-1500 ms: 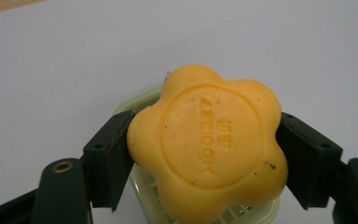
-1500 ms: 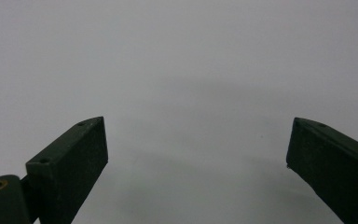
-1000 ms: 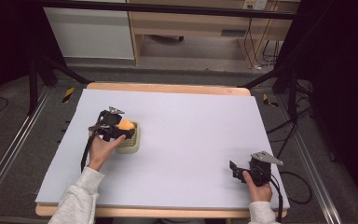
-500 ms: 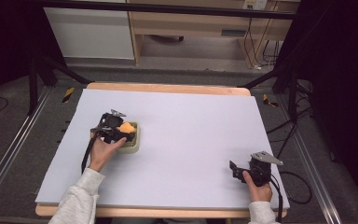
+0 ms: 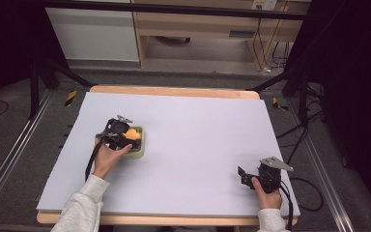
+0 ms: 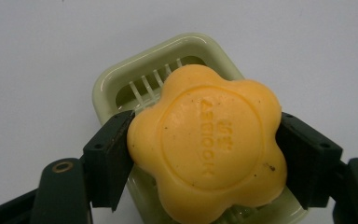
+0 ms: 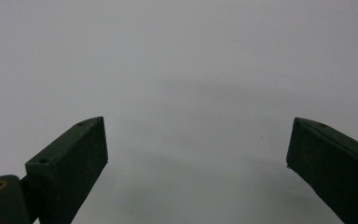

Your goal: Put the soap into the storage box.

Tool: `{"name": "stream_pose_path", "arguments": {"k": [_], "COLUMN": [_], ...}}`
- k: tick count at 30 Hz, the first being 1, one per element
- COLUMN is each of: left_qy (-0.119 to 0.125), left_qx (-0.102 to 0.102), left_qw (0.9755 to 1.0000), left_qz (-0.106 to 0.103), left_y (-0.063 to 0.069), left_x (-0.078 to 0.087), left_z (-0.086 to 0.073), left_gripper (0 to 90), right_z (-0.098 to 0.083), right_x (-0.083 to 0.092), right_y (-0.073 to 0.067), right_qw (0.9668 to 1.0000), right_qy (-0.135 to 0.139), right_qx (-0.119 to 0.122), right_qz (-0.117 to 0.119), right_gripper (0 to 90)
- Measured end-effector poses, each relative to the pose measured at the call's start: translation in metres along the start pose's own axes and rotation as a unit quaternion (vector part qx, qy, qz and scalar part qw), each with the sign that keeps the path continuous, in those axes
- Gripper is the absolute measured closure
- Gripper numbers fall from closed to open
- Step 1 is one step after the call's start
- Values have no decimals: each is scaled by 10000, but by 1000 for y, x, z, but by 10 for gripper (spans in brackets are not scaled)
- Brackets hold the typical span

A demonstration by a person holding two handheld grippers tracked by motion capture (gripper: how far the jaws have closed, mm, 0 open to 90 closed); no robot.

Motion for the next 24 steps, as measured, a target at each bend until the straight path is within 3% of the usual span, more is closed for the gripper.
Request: {"name": "stream_pose_path", "arguments": {"k": [24], "left_qy": [-77], "left_qx": [-71], "left_qw": [9999], "left_qz": [86], "left_y": [2], "left_x": [-5], "left_z": [-4], "left_gripper": [262], "right_z": [0], "right_x": [0], "right_y": [0], "right_qw": [10000], "right_qy": [-3], "right_qx": [4], "right_qz": [-3], "right_gripper": [56]}}
Point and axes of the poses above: each handheld gripper's, and its own axes: x roughly backward along the jaws, z roughly out of its top, y roughly to its right, the point moved 8 cm from there along -x, roughly forward along the jaws, and after that the axes turned 15 degrees about x, right-handed, at the moved point
